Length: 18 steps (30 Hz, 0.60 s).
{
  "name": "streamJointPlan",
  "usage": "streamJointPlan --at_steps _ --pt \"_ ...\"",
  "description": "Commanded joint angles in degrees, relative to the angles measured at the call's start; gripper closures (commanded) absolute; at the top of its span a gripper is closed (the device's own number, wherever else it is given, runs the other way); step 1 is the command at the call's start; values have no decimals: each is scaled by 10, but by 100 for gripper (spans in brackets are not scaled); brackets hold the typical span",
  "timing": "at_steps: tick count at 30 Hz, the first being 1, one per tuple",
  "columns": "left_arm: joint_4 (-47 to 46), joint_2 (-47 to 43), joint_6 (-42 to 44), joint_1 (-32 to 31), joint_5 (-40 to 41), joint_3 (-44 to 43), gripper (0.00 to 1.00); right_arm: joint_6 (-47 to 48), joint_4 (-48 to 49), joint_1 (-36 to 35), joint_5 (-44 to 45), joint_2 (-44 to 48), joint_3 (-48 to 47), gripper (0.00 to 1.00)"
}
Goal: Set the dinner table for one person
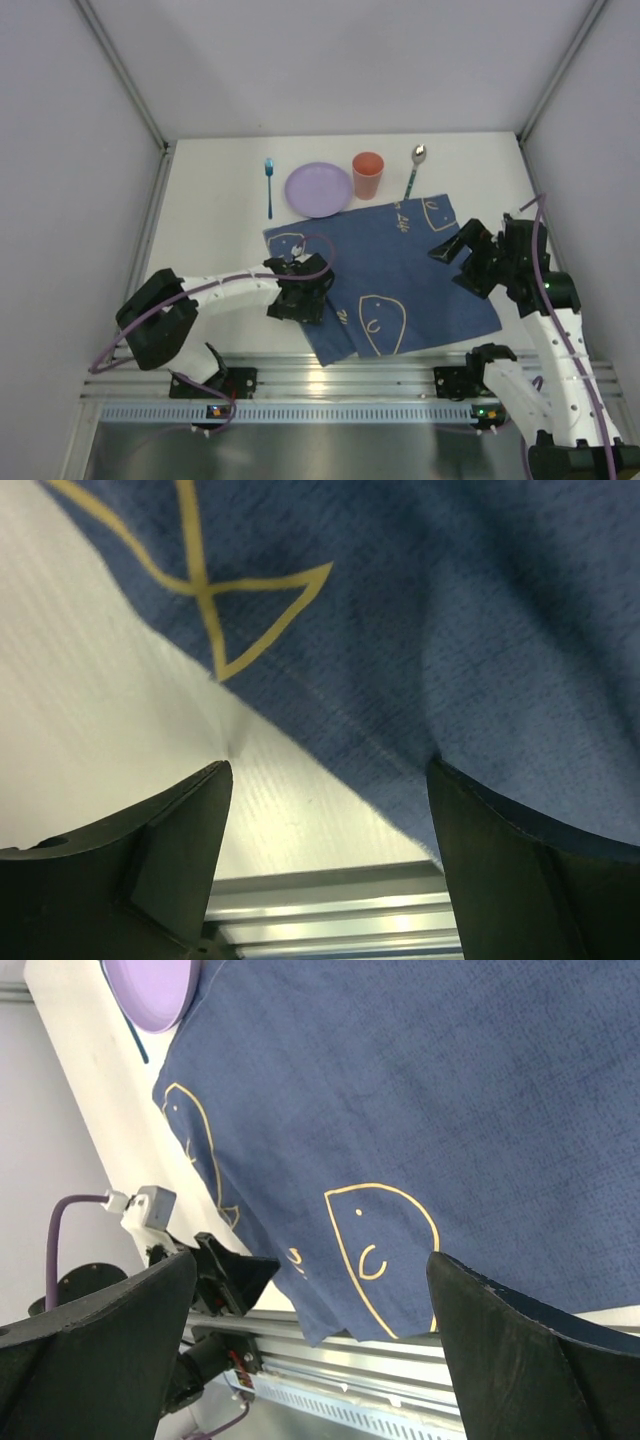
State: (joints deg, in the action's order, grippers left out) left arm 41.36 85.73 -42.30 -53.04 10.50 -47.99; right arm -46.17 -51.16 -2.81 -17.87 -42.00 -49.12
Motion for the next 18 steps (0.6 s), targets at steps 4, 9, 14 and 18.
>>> streamJointPlan --at_steps 4,9,14,18 --pt "-117 57 -2 -2 -43 0 21 5 17 6 1 9 6 0" --pt "-135 115 -9 -1 -49 8 51 12 8 6 2 17 8 0" --pt "-94 107 -9 40 -32 32 100 19 -6 7 4 21 5 0" --pt "-44 -9 9 106 -26 62 100 21 -7 6 -1 21 3 0"
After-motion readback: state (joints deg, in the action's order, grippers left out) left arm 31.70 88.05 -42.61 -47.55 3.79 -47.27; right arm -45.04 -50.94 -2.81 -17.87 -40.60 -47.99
